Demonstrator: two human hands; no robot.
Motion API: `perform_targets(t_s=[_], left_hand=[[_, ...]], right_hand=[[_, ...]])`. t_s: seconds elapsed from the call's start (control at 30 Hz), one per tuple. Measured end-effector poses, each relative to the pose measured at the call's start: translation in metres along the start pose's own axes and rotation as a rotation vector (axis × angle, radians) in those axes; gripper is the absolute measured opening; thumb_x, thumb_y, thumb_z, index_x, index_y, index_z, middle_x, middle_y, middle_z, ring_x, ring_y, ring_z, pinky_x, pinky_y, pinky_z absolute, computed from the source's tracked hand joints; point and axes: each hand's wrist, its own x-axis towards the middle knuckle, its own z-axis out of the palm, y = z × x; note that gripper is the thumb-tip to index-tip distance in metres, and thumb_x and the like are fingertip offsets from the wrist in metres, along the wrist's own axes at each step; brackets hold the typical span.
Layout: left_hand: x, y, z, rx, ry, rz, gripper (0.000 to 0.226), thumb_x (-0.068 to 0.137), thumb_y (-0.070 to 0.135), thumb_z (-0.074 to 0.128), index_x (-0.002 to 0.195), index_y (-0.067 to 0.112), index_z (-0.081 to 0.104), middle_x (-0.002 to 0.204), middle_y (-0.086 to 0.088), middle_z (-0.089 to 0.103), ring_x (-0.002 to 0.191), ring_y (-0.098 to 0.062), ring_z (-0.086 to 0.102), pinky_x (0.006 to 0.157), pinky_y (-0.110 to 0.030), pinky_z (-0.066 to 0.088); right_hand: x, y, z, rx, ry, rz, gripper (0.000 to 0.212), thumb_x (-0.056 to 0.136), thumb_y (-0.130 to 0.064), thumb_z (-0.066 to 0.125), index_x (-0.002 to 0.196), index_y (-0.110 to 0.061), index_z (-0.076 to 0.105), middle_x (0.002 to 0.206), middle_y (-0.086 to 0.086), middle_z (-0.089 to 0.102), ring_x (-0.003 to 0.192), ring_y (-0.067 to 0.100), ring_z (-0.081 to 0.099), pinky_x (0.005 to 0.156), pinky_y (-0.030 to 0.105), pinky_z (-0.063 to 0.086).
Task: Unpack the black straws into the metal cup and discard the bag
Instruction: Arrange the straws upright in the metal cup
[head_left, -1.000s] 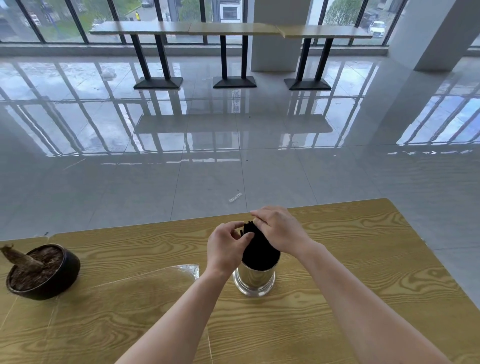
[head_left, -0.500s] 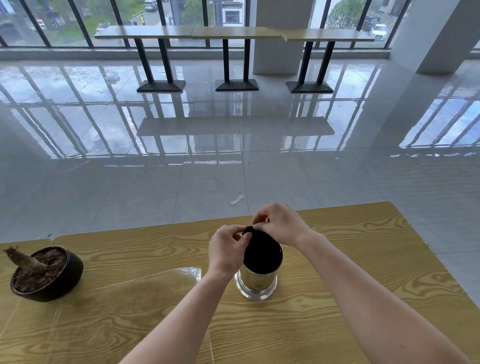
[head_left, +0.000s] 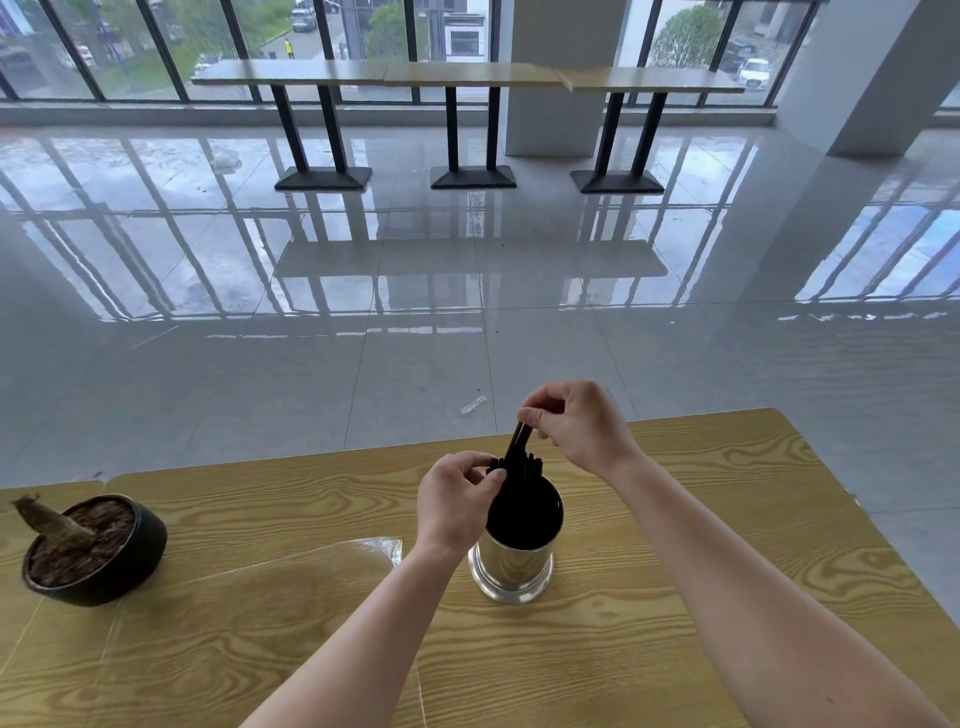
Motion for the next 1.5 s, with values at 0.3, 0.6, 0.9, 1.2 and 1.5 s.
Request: perform_targets(t_s=[0.3,0.6,0.9,1.2,1.5], left_hand=[[-0.011,0.001,-0.005,-0.022,0.085,0.041,0.042,0.081,0.026,0.078,0.12,0.027,0.064,0.088,0.001,0.064,0.081,-0.016,0.063,0.075,-0.031,0.054],[-0.036,0.03,-0.004,-0.236,0.048,0.088,0.018,0.089,0.027,0.07,0.07,0.026,0.074,0.064,0.01,0.07,0.063,-0.005,0.064,0.06,-0.024,0.052],[-0.027,0.069,0.001,-0.923,-0.074,-0.326,0.039,0.098,0.038,0.057,0.1,0.001,0.064,0.066,-0.005,0.054,0.048,-0.011,0.038,0.041,-0.023,0.031],[-0.025,0.059,-0.016,-1.031,-0.125,-0.271,0.03,0.089,0.029,0.066,0.103,0.003,0.073,0.083,-0.007,0.067,0.056,-0.011,0.046,0.049,-0.022,0.043],[-0.033,0.056,-0.015,-0.562,-0.106,0.01,0.019,0.099,0.016,0.058,0.089,0.006,0.071,0.068,-0.002,0.067,0.047,-0.014,0.045,0.044,-0.024,0.038]], right_hand=[[-0.006,-0.026,-0.063,0.065,0.15,-0.068,0.004,0.085,-0.024,0.08,0.085,-0.027,0.076,0.065,-0.012,0.071,0.057,-0.001,0.065,0.057,0.011,0.051],[-0.04,-0.026,-0.078,0.327,0.412,-0.038,0.01,0.084,-0.024,0.079,0.085,-0.033,0.073,0.074,-0.013,0.076,0.063,0.009,0.073,0.063,0.02,0.059],[-0.103,-0.003,0.003,0.65,0.495,0.11,0.02,0.083,-0.01,0.078,0.085,-0.029,0.077,0.077,0.003,0.078,0.07,0.02,0.076,0.068,0.027,0.062],[-0.127,0.009,0.028,0.863,0.253,0.334,0.017,0.082,0.003,0.076,0.085,-0.014,0.078,0.084,0.016,0.077,0.083,0.033,0.076,0.079,0.039,0.063],[-0.102,-0.007,0.011,0.346,0.175,0.152,0.027,0.085,-0.03,0.078,0.111,-0.026,0.072,0.101,-0.013,0.072,0.089,0.005,0.068,0.074,0.02,0.057]])
